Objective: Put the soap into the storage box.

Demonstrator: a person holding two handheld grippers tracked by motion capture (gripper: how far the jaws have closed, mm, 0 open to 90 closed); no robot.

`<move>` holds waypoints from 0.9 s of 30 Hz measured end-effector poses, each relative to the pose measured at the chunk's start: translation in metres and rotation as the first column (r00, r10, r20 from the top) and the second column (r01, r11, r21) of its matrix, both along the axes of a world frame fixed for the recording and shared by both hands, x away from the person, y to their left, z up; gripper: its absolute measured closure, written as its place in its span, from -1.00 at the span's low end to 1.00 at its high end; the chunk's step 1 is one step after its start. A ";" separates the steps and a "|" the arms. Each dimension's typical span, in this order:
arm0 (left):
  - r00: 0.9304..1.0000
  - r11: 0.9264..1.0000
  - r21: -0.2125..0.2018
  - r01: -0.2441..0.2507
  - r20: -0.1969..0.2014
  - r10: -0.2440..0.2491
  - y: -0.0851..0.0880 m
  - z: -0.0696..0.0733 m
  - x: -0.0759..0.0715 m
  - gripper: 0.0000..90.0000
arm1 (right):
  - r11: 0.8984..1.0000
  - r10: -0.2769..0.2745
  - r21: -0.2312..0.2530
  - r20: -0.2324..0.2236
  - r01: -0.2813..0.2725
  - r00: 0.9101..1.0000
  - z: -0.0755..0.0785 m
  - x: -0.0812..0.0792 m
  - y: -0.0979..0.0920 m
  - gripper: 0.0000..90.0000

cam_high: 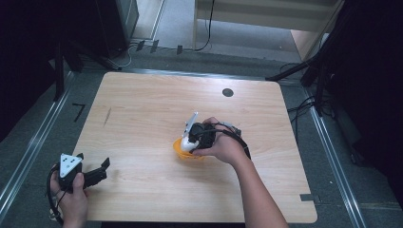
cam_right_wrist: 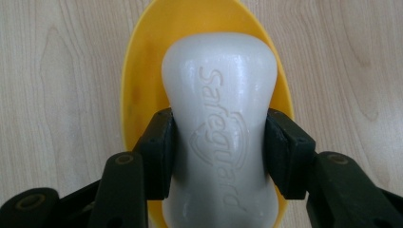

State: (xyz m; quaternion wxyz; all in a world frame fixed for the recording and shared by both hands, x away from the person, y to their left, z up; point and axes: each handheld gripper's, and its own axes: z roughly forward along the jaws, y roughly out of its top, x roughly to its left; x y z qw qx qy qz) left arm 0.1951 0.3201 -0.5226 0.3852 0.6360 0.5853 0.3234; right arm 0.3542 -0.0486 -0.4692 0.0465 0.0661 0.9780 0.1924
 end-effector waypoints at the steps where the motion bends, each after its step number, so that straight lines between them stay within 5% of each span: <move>1: 1.000 1.000 0.000 0.000 0.000 0.000 0.000 0.000 0.000 -0.85 | 1.000 0.002 -0.001 0.001 -0.002 1.000 0.000 0.000 0.000 0.13; 5: 1.000 1.000 0.000 -0.001 0.000 0.001 0.000 0.000 0.000 -0.85 | 1.000 -0.006 -0.006 -0.009 0.006 1.000 -0.001 0.001 0.000 0.09; 15: 1.000 1.000 0.000 -0.001 0.001 0.001 0.000 0.000 0.000 -0.85 | 0.994 -0.076 0.081 -0.013 0.077 0.997 0.016 0.001 -0.015 -0.10; 27: 1.000 1.000 0.003 0.001 0.000 -0.001 0.000 0.000 0.000 -0.85 | 0.955 -0.245 0.164 -0.029 0.247 0.969 0.023 0.000 -0.054 -0.40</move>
